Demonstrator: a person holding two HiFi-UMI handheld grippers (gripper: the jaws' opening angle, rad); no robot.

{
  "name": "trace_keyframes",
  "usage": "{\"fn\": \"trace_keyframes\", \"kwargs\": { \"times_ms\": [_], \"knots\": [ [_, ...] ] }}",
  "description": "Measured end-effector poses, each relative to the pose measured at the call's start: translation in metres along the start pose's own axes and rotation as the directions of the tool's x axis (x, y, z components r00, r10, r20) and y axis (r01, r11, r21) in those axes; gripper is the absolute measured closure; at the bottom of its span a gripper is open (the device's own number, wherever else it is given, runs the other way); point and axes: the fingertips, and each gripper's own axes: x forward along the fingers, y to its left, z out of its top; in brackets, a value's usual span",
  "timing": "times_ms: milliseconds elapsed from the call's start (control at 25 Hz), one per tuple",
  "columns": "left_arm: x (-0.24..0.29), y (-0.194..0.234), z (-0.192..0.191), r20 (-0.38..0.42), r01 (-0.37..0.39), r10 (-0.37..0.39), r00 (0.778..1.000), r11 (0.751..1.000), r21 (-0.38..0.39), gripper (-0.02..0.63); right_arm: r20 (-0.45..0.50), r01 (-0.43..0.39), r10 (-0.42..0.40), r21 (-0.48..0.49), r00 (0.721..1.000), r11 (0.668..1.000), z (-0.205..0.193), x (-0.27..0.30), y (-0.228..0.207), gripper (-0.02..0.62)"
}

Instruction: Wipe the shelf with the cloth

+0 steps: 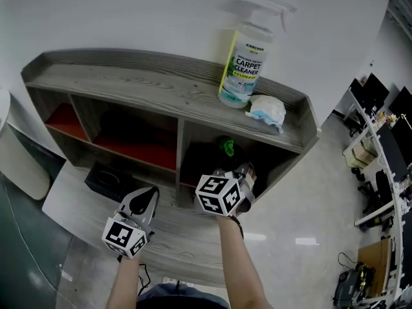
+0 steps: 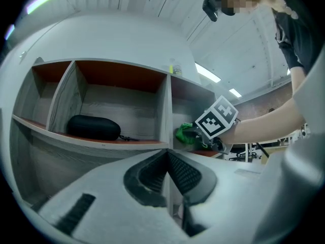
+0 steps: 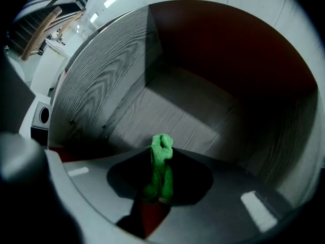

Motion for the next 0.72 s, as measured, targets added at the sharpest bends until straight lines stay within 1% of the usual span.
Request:
{"fn": "trace_keyframes", "kwargs": {
  "times_ms": [160,360,560,720],
  "knots": [
    [0.008,-0.008,-0.001,0.003,0.027,-0.027,1.000,1.000,-0.006,0.607,-0.012,0.029,-0.029,0.019,1.000,0.999,-0.008,-0.006,-0.014,0.488],
    [0.011,-0.016,0.001,0.011,0.047,-0.047,0.999,0.999,-0.012,0.607,0.014,0.024,-0.024,0.054,1.000,0.998,-0.004,-0.016,-0.019,0.489],
    [0.011,-0.023,0.004,0.022,0.060,-0.059,0.998,0.998,-0.009,0.606,0.087,0.002,-0.014,0.141,0.996,0.990,0.011,-0.043,-0.028,0.488],
    [0.007,-0.029,0.008,0.030,0.068,-0.068,0.997,0.998,-0.005,0.607,0.140,-0.023,-0.012,0.245,0.990,0.969,0.017,-0.073,-0.040,0.488]
  ]
}}
